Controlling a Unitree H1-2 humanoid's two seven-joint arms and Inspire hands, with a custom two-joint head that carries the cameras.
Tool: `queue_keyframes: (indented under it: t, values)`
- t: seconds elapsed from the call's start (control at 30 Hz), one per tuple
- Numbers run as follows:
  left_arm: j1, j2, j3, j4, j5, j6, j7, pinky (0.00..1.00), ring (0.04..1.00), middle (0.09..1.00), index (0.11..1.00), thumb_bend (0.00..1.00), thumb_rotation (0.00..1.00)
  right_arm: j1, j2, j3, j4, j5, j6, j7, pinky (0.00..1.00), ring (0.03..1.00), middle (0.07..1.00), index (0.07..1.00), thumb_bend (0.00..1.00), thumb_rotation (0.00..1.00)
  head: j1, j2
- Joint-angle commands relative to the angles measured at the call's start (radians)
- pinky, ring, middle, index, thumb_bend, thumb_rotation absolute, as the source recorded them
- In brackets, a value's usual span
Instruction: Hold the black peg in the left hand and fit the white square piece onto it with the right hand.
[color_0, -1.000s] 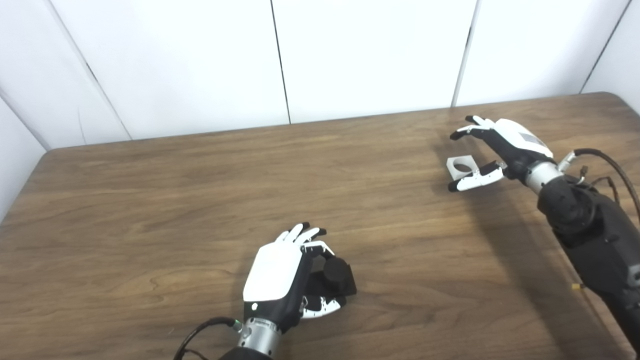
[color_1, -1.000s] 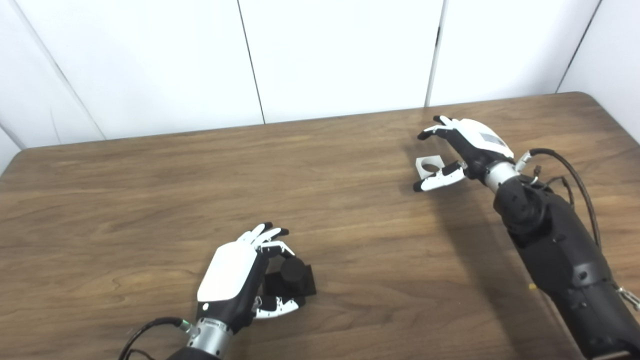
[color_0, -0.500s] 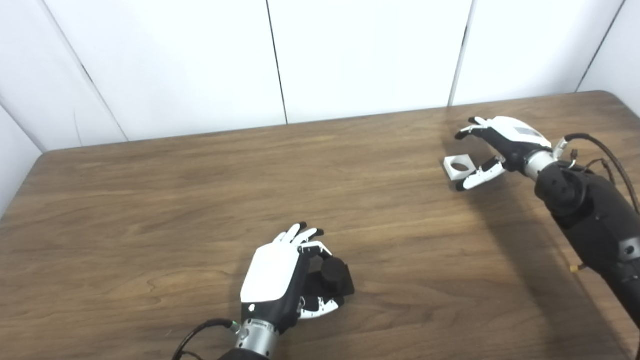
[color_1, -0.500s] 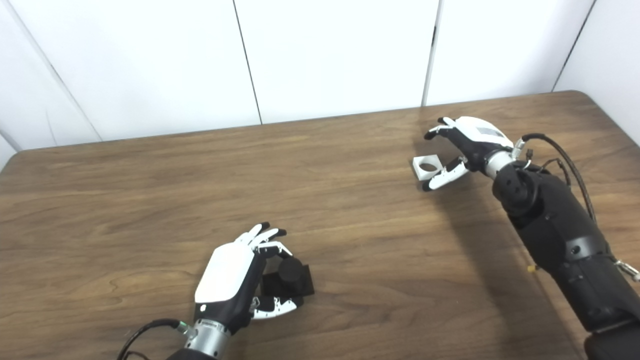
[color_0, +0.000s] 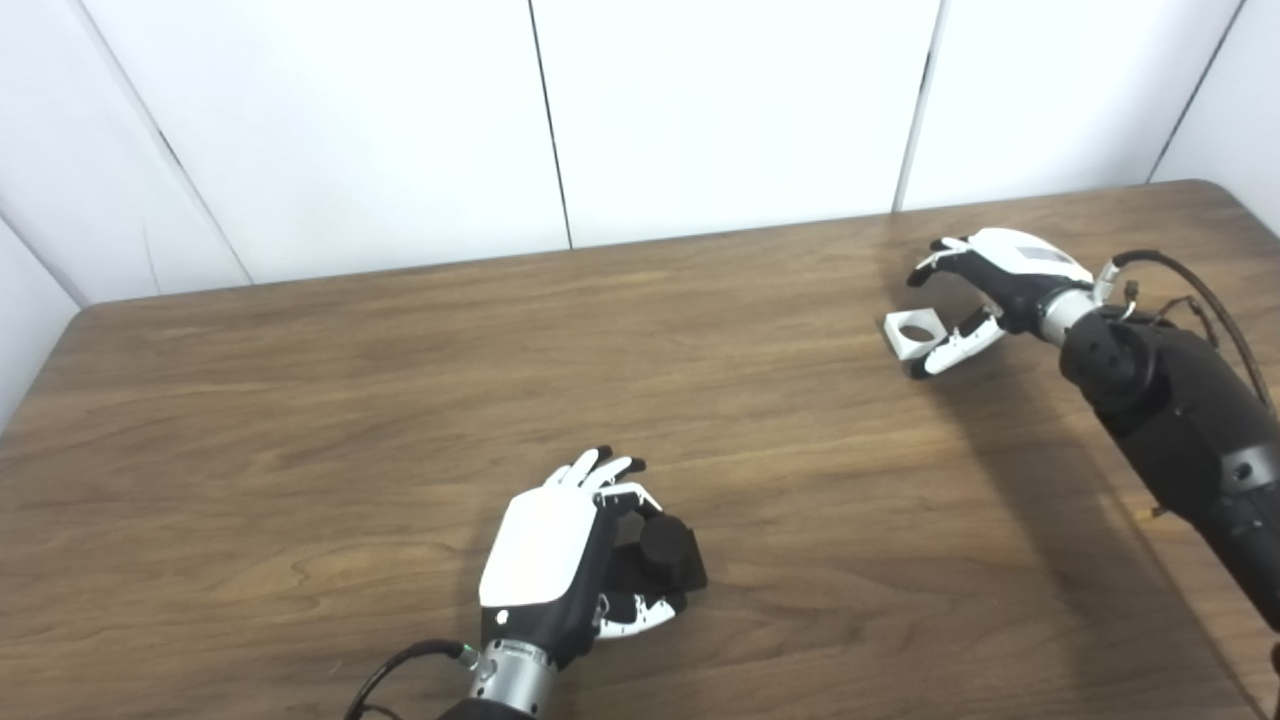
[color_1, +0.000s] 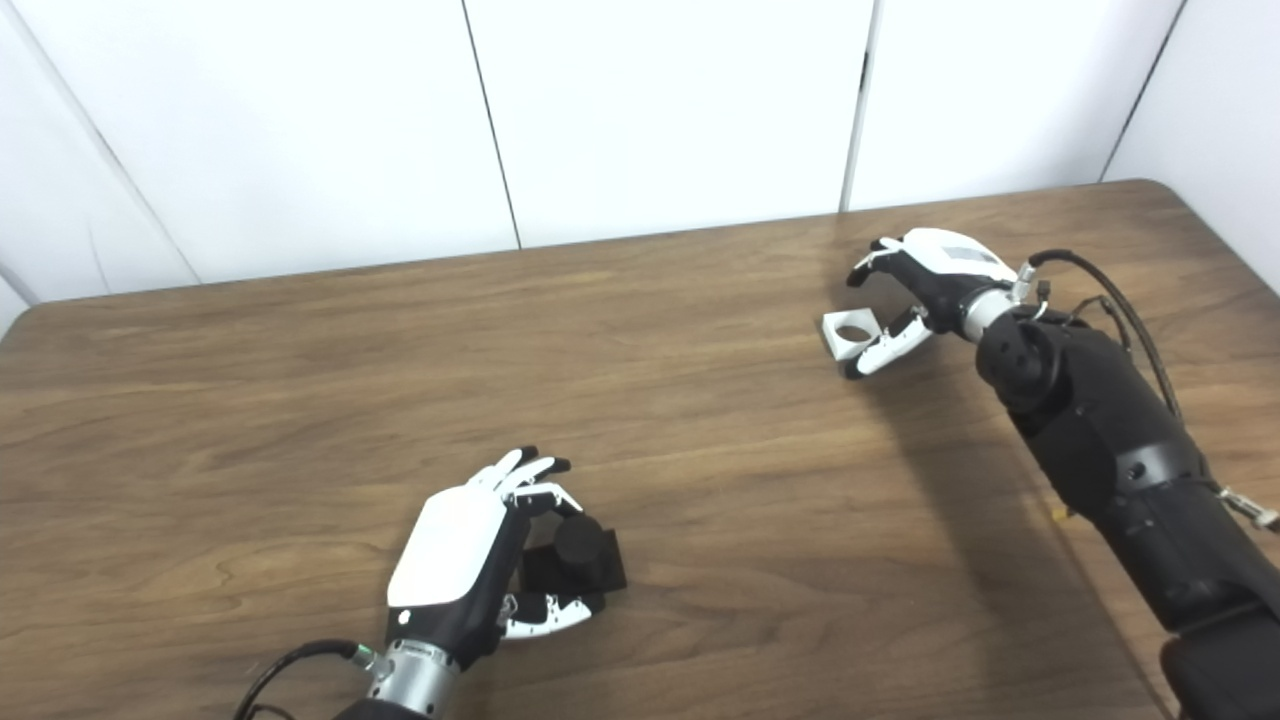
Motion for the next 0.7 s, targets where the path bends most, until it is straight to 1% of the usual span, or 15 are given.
queue_keyframes:
  t: [0.0,0.07,0.2,0.3,0.53,0.67]
  values:
    - [0.018,-0.005,-0.003,0.024,0.018,0.003,-0.009,0.92,0.938,0.859,0.492,0.52,0.08,-0.060,-0.022,0.007,-0.002,-0.021,-0.028,-0.014,1.00,1.000,0.956,0.754,0.89,0.27,0.001,0.001]
    - [0.017,-0.006,-0.005,0.029,0.019,0.000,-0.003,0.92,0.934,0.857,0.492,0.52,0.08,-0.065,-0.018,0.015,0.014,-0.025,-0.035,-0.015,1.00,1.000,0.951,0.745,0.88,0.26,0.002,0.001]
    - [0.013,-0.003,-0.005,0.024,0.023,0.010,-0.019,0.93,0.941,0.861,0.493,0.52,0.08,-0.082,-0.009,0.036,0.075,-0.029,-0.060,-0.019,1.00,1.000,0.948,0.735,0.87,0.28,-0.002,0.002]
    - [0.009,0.000,-0.005,0.025,0.028,0.010,-0.019,0.93,0.938,0.859,0.492,0.52,0.08,-0.101,-0.001,0.062,0.124,-0.046,-0.067,-0.023,1.00,1.000,0.946,0.727,0.87,0.29,-0.002,0.002]
    - [0.005,-0.005,-0.005,0.025,0.027,0.008,-0.018,0.94,0.937,0.857,0.492,0.52,0.08,-0.137,0.012,0.114,0.199,-0.066,-0.085,-0.036,0.99,1.000,0.941,0.719,0.88,0.32,0.002,0.003]
    - [0.002,-0.006,-0.005,0.026,0.027,0.007,-0.017,0.94,0.940,0.861,0.492,0.52,0.08,-0.157,0.018,0.140,0.232,-0.072,-0.080,-0.029,0.99,1.000,0.944,0.722,0.88,0.33,-0.001,0.004]
